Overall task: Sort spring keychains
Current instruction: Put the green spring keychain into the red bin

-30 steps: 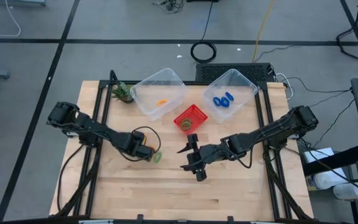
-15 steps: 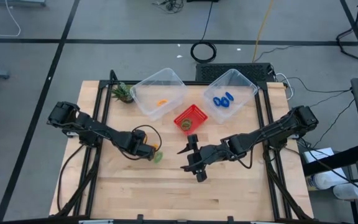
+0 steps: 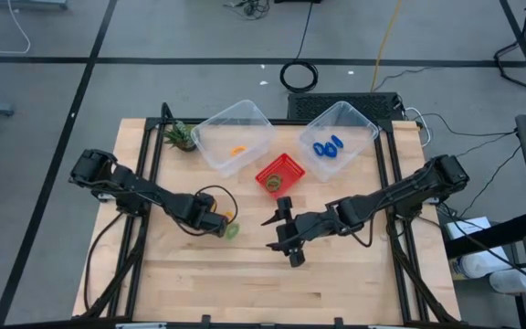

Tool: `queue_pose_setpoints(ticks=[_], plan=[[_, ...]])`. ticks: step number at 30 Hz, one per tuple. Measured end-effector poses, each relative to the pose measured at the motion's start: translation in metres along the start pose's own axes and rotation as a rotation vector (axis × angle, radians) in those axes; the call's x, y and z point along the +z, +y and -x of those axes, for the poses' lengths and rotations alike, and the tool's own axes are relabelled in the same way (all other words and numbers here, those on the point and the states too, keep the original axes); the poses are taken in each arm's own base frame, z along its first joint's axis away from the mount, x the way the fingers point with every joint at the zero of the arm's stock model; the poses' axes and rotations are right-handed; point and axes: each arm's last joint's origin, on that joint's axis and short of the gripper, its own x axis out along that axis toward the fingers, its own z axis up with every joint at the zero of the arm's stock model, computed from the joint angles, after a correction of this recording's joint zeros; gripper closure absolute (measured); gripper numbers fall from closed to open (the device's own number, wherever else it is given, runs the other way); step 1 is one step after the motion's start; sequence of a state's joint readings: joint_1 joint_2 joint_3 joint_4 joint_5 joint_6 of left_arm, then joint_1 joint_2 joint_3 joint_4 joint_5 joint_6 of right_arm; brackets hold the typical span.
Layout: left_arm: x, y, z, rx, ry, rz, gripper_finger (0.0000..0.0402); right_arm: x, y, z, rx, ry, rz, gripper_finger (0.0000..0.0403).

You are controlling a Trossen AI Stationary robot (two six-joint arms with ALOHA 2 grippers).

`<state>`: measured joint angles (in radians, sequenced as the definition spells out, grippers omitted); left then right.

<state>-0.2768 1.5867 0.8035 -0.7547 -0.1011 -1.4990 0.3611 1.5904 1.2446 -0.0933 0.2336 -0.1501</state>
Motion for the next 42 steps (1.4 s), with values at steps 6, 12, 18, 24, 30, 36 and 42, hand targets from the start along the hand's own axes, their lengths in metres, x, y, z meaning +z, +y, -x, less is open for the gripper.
queue_pose_setpoints(ticks=[6,12,18,24,30,36,42], plan=[[-0.003,0.0,0.0,-0.001,-0.005,-0.081,0.0333,0.008,-0.005,0.021,0.009,-0.062,-0.076,0.0147],[-0.008,0.0,0.001,0.0,-0.048,-0.15,0.0387,-0.007,-0.004,0.062,0.045,-0.119,-0.115,0.0147],[-0.008,0.0,0.001,0.0,-0.067,-0.189,0.0395,-0.041,-0.004,0.104,0.049,-0.353,-0.193,0.0147],[-0.01,-0.002,0.001,-0.02,-0.081,-0.237,0.0396,-0.097,-0.006,0.132,0.05,-0.469,-0.265,0.0147],[-0.017,-0.008,0.011,-0.062,-0.109,-0.288,0.0396,-0.147,-0.001,0.139,0.067,-0.503,-0.342,0.0147],[-0.023,-0.018,0.026,-0.093,-0.138,-0.34,0.0396,-0.184,0.004,0.138,0.098,-0.556,-0.375,0.0147],[-0.027,-0.032,0.051,-0.124,-0.182,-0.408,0.0396,-0.202,0.009,0.137,0.188,-0.549,-0.372,0.0147]])
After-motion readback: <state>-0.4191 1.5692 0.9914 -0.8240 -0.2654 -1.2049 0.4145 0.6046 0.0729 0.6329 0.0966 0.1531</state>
